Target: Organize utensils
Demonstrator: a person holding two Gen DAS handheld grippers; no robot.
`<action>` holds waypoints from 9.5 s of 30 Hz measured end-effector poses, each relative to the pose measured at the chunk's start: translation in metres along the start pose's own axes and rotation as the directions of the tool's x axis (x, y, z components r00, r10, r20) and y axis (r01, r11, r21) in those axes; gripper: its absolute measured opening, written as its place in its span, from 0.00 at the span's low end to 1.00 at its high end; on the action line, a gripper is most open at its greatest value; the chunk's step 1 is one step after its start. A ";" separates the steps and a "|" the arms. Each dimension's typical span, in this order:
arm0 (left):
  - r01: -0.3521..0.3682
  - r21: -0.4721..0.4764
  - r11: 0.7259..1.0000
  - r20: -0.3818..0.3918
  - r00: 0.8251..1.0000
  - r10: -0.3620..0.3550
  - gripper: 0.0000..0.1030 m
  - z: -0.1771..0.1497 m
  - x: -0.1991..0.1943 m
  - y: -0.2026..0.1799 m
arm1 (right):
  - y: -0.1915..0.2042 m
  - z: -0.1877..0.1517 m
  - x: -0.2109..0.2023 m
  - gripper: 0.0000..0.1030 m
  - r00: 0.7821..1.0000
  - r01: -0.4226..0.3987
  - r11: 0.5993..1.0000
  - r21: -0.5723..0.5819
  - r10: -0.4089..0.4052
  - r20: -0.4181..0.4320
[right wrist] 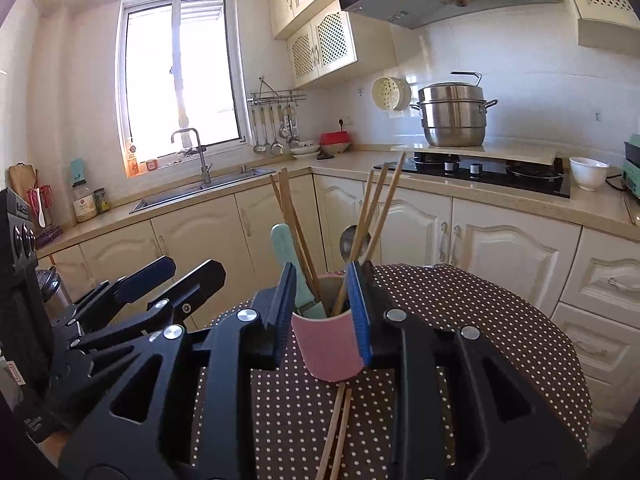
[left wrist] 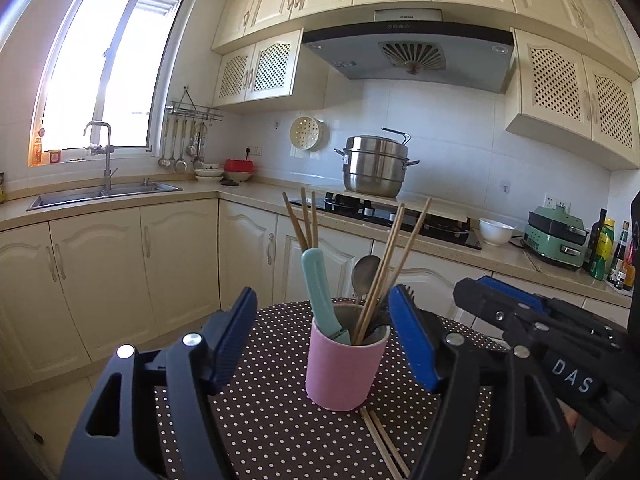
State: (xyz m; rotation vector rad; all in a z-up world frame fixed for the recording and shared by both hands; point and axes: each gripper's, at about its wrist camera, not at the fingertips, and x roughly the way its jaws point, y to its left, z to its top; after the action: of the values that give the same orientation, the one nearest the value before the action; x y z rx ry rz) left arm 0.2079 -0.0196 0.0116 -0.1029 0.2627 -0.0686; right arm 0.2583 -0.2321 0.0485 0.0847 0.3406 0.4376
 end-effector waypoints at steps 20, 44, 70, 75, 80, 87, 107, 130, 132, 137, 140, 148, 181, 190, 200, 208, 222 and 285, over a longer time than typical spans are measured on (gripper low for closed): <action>0.066 0.006 0.998 -0.501 0.864 -0.054 0.66 -0.080 0.043 -0.037 | -0.048 -0.067 -0.021 0.43 0.985 0.069 0.995 0.076 -0.056 -0.162; 0.035 0.142 0.989 -0.750 0.656 0.085 0.66 -0.122 0.129 -0.065 | -0.075 -0.110 0.013 0.45 0.920 0.078 0.990 0.116 -0.026 -0.390; -0.024 -0.085 0.996 -0.798 0.601 -0.054 0.05 -0.107 0.132 -0.013 | -0.022 -0.103 0.114 0.34 0.609 0.018 0.999 -0.030 -0.035 -0.793; -0.017 -0.065 0.998 -0.808 0.588 -0.042 0.06 -0.104 0.137 -0.006 | -0.012 -0.102 0.130 0.19 0.570 0.010 0.996 -0.088 -0.078 -0.818; -0.013 -0.050 0.999 -0.815 0.578 -0.033 0.06 -0.108 0.144 -0.018 | -0.003 -0.101 0.142 0.09 0.569 0.000 0.997 -0.080 -0.066 -0.820; -0.001 -0.116 0.993 -0.762 0.641 -0.089 0.05 -0.104 0.135 -0.008 | -0.012 -0.097 0.108 0.05 0.643 -0.023 0.999 -0.048 -0.022 -0.766; 0.188 -0.083 0.979 -0.123 0.973 -0.197 0.05 -0.025 0.017 -0.009 | -0.052 -0.032 -0.010 0.05 0.952 -0.108 0.989 0.099 0.132 -0.275; 0.087 -0.096 0.992 0.385 0.922 -0.043 0.05 0.059 0.041 -0.022 | -0.027 0.075 0.016 0.05 0.985 -0.145 0.989 0.002 0.144 0.094; 0.078 -0.105 0.991 0.397 0.917 -0.030 0.05 0.063 0.049 -0.022 | -0.027 0.079 0.020 0.05 0.983 -0.143 0.990 0.000 0.142 0.115; 0.051 -0.171 0.984 0.435 0.900 0.029 0.05 0.068 0.066 -0.015 | -0.032 0.083 0.031 0.05 0.978 -0.144 0.990 0.011 0.141 0.157; 0.041 -0.198 0.979 0.452 0.890 0.054 0.05 0.068 0.074 -0.013 | -0.033 0.081 0.036 0.05 0.976 -0.147 0.989 0.013 0.143 0.167; -0.005 -0.192 0.981 0.438 0.894 0.091 0.05 0.059 0.099 -0.015 | -0.036 0.073 0.054 0.05 0.974 -0.140 0.990 0.023 0.134 0.183; 0.033 -0.042 0.999 0.197 0.980 -0.025 0.05 -0.005 0.092 -0.009 | -0.022 0.030 0.069 0.05 0.996 -0.064 0.998 -0.015 0.065 0.056; 0.033 -0.010 0.999 0.169 0.985 -0.031 0.06 -0.001 0.085 -0.009 | -0.023 0.019 0.072 0.05 0.999 -0.044 0.999 -0.007 0.044 0.020; -0.017 -0.015 1.000 0.141 0.990 0.019 0.52 0.001 0.073 0.003 | -0.023 0.005 0.078 0.06 0.999 -0.031 1.000 0.004 0.031 -0.021; -0.073 -0.009 0.997 0.088 0.993 0.073 0.63 0.004 0.063 0.009 | -0.018 0.005 0.069 0.06 1.000 -0.015 1.000 0.005 0.015 -0.004; -0.107 0.049 0.993 -0.002 0.994 0.108 0.75 0.009 0.021 -0.005 | -0.023 0.002 0.013 0.08 0.999 0.046 0.998 0.037 -0.046 0.015; -0.055 0.111 0.992 0.178 0.983 0.034 0.86 0.021 -0.187 -0.069 | 0.034 -0.019 -0.198 0.76 0.960 0.213 0.972 -0.099 -0.190 0.204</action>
State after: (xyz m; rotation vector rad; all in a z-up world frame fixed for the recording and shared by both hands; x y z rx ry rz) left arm 0.0297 -0.0708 0.0868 0.0128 0.0839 -0.0296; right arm 0.0697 -0.2859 0.0961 -0.0250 0.1288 0.2441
